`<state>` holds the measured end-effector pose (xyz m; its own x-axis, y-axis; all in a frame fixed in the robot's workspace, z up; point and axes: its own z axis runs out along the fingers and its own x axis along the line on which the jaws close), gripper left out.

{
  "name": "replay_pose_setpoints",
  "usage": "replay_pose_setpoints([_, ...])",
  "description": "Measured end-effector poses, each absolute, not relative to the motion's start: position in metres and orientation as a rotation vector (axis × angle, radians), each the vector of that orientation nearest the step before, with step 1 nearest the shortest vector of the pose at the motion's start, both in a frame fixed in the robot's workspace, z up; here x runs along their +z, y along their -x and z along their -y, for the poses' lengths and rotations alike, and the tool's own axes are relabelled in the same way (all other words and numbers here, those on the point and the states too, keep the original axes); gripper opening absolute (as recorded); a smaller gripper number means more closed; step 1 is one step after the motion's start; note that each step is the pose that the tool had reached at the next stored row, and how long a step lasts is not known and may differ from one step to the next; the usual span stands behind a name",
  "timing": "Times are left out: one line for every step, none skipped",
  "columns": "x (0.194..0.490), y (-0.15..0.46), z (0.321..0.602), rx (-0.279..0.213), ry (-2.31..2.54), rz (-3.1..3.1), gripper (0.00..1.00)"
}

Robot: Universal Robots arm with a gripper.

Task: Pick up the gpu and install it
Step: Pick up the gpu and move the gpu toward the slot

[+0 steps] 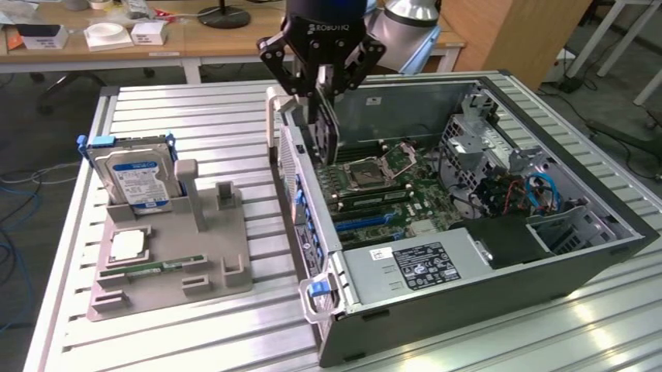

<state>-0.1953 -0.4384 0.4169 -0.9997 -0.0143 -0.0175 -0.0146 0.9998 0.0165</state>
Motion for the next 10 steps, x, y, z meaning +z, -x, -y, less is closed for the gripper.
replay_pose_setpoints([0.4169,0.1945,0.4384,0.026,0.023,-3.124,0.27])
replay_pose_setpoints([0.4169,0.1936,0.4384,0.026,0.024,-3.124,0.27])
replay_pose_setpoints([0.4169,0.1927,0.4384,0.026,0.025,-3.124,0.27])
replay_pose_setpoints([0.4169,0.1919,0.4384,0.026,0.025,-3.124,0.27])
replay_pose_setpoints([0.4169,0.191,0.4384,0.026,0.026,-3.124,0.27])
replay_pose_setpoints([0.4169,0.1902,0.4384,0.026,0.027,-3.124,0.27])
replay_pose_setpoints([0.4169,0.1893,0.4384,0.026,0.028,-3.124,0.27])
replay_pose_setpoints([0.4169,0.1884,0.4384,0.026,0.028,-3.124,0.27])
replay_pose_setpoints([0.4169,0.1875,0.4384,0.026,0.029,-3.124,0.27])
replay_pose_setpoints([0.4169,0.1865,0.4384,0.026,0.03,-3.124,0.27])
